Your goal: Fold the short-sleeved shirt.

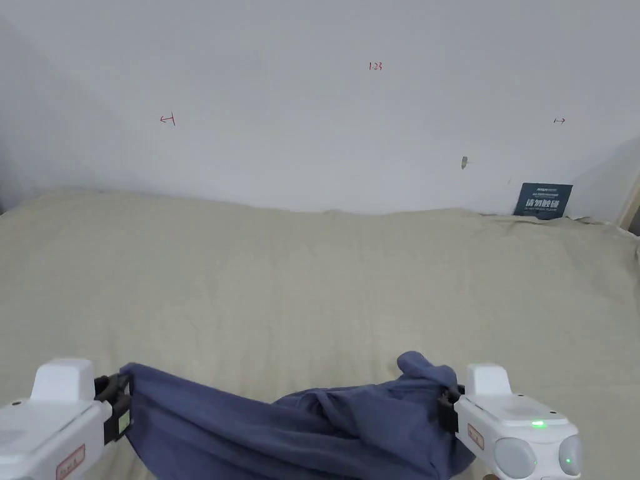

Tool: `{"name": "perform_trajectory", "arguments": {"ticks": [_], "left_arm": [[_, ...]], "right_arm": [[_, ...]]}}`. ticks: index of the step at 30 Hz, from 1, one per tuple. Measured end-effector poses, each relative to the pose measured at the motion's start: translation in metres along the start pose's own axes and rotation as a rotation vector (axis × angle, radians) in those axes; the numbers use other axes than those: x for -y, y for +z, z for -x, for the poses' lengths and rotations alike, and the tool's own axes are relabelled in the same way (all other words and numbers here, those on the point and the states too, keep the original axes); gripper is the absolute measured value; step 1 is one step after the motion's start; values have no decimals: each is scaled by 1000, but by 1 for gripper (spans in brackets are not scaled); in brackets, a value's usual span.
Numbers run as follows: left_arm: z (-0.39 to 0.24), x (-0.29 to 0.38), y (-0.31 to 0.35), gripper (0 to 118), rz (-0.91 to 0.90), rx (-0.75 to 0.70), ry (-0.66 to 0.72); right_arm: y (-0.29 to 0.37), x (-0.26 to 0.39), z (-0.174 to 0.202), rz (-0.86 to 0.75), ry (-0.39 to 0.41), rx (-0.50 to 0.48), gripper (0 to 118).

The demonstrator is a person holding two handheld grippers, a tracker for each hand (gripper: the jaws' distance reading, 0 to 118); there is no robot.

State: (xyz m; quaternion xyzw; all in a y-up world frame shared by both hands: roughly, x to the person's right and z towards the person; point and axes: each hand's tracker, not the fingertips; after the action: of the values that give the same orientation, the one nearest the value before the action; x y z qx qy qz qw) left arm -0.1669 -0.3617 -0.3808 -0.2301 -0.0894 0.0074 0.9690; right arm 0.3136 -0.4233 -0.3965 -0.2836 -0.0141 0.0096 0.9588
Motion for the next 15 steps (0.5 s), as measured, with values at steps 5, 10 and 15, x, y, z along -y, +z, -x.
{"name": "perform_trajectory", "arguments": {"ticks": [5, 10, 15], "left_arm": [[5, -44, 10, 0, -70, -29, -32], [15, -93, 21, 0, -146, -64, -46], [38, -140, 22, 0, -190, -100, -16]], "right_arm": [[40, -42, 4, -126, -2, -11, 13], [70, -89, 4, -226, -29, 6, 13], [90, -133, 4, -311, -26, 52, 13]]}}
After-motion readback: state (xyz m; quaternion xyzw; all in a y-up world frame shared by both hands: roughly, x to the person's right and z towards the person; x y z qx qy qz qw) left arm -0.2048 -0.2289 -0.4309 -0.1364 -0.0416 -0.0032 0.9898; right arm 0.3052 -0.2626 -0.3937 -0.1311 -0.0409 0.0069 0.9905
